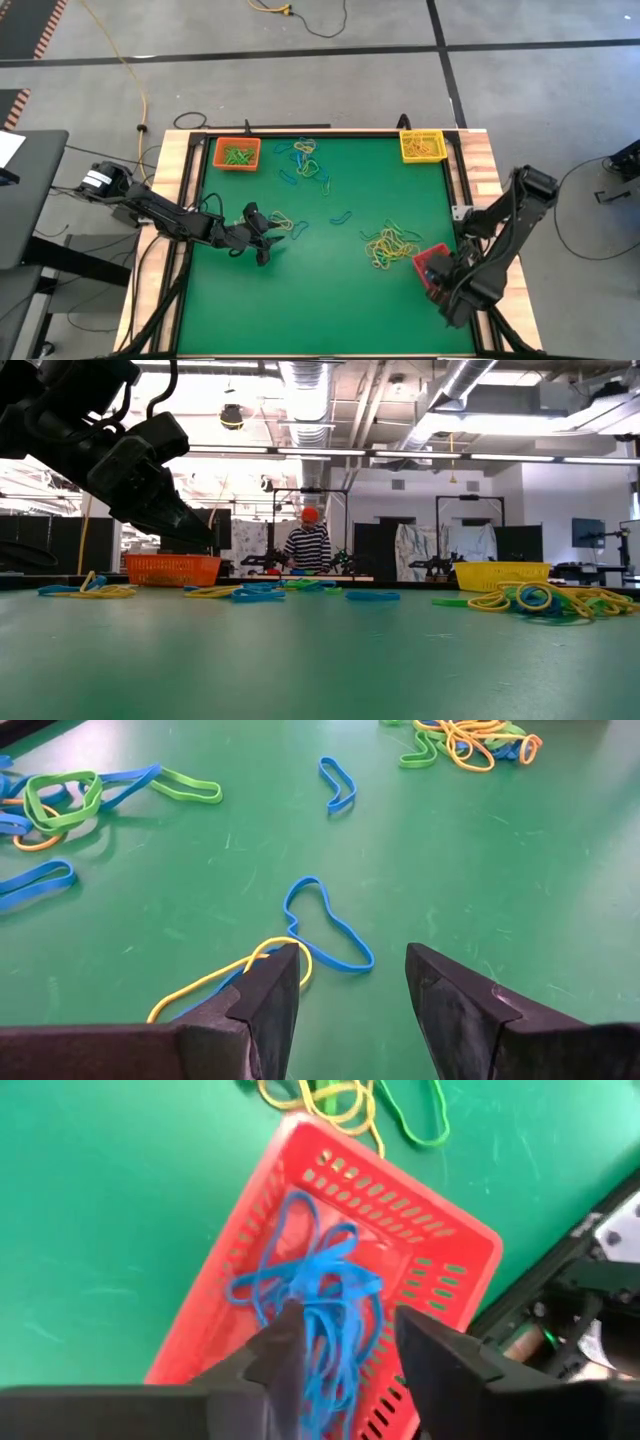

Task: Sort rubber bands into baskets
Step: Put the blue rubber band into the red bin

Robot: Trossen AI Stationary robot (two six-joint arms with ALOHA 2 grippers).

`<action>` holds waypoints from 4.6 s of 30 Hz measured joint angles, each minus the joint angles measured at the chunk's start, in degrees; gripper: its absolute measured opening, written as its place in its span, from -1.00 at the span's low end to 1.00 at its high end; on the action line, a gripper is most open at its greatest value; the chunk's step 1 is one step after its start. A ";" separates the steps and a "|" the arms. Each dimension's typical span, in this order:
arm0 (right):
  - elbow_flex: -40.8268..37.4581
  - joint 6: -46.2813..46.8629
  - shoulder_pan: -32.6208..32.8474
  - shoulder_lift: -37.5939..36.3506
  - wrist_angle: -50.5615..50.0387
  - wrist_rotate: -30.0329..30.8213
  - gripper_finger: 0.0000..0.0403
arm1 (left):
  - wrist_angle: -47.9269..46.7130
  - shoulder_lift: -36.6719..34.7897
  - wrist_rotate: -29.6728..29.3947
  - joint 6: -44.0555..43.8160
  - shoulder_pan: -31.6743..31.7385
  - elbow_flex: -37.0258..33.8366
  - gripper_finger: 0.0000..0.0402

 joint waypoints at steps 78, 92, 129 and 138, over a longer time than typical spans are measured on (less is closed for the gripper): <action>-13.59 -94.38 -58.68 16.62 86.99 -12.25 -0.91 | 0.22 0.02 -0.37 -0.02 -0.02 -0.04 -0.14; -13.55 -82.08 -45.42 -5.34 57.52 -7.13 -0.94 | 0.24 0.02 -0.35 -0.06 0.00 -0.04 -0.14; -13.44 -3.66 -3.20 -22.22 13.53 -5.91 -0.77 | 0.42 0.02 -1.20 0.01 0.00 -0.02 -0.14; -13.44 -1.79 -2.27 -22.22 13.85 -3.84 -0.66 | 0.42 0.02 -1.20 -0.02 -0.02 -0.02 -0.14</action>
